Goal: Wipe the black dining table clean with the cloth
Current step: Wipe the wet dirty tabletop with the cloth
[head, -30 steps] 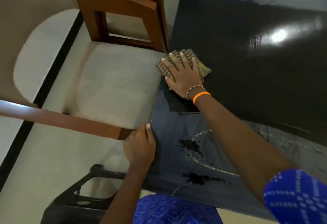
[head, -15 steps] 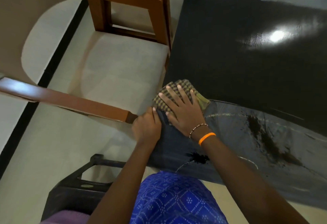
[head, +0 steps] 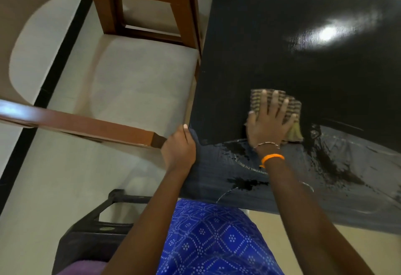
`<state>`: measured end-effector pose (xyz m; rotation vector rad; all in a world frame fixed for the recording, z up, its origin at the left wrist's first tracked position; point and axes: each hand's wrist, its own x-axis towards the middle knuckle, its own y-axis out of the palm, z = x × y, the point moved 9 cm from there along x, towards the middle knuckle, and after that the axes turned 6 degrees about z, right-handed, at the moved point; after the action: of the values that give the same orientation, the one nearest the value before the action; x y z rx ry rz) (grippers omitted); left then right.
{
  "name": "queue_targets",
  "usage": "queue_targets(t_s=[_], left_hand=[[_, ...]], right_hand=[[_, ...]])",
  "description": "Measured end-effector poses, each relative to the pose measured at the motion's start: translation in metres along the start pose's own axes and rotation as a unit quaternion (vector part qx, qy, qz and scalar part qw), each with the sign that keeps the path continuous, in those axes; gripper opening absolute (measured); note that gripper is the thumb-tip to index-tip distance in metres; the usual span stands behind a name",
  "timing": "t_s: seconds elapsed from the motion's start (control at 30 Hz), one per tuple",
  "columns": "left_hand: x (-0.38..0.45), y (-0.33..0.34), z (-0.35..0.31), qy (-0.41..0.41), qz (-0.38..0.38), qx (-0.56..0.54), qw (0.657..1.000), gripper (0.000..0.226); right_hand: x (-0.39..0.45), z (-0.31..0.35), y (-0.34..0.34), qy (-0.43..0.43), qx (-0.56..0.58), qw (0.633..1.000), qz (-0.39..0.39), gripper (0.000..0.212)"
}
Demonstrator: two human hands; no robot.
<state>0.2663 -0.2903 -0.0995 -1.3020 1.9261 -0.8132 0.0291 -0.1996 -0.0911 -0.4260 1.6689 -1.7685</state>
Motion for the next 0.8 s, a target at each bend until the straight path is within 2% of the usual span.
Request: queue_targets(t_s=[0.1, 0.2, 0.27, 0.33, 0.4, 0.5, 0.67, 0.73, 0.8], left_hand=[[0.001, -0.001, 0.004, -0.014, -0.002, -0.009, 1.0, 0.039], [-0.001, -0.001, 0.007, -0.03, -0.002, -0.018, 0.999, 0.04], [-0.006, -0.008, 0.009, -0.03, -0.014, -0.013, 0.999, 0.039], [-0.016, -0.012, 0.004, 0.004, -0.022, 0.013, 1.0, 0.035], [-0.027, -0.012, -0.012, 0.053, -0.014, 0.034, 0.998, 0.033], [-0.047, 0.0, -0.054, 0.143, 0.011, 0.039, 0.989, 0.036], [-0.097, 0.049, -0.143, 0.348, 0.062, 0.045, 0.934, 0.027], [-0.111, 0.07, -0.154, 0.385, 0.087, 0.072, 0.916, 0.027], [-0.115, 0.083, -0.152, 0.39, 0.1, 0.106, 0.909, 0.028]], right_hand=[[-0.025, 0.072, 0.013, -0.103, -0.018, 0.994, 0.015, 0.063], [-0.05, 0.125, 0.025, -0.228, -0.033, 0.972, 0.042, 0.061], [-0.062, 0.129, 0.025, -0.324, -0.057, 0.943, 0.052, 0.059], [-0.063, 0.107, 0.018, -0.376, -0.073, 0.923, 0.039, 0.058], [-0.052, 0.067, 0.008, -0.344, -0.074, 0.936, 0.03, 0.059], [-0.03, -0.012, -0.005, -0.227, -0.074, 0.97, 0.038, 0.06], [-0.013, -0.157, -0.034, -0.017, -0.05, 0.998, 0.029, 0.068], [-0.015, -0.203, -0.044, 0.059, -0.031, 0.998, 0.015, 0.069], [-0.018, -0.23, -0.046, 0.11, -0.012, 0.994, 0.011, 0.067]])
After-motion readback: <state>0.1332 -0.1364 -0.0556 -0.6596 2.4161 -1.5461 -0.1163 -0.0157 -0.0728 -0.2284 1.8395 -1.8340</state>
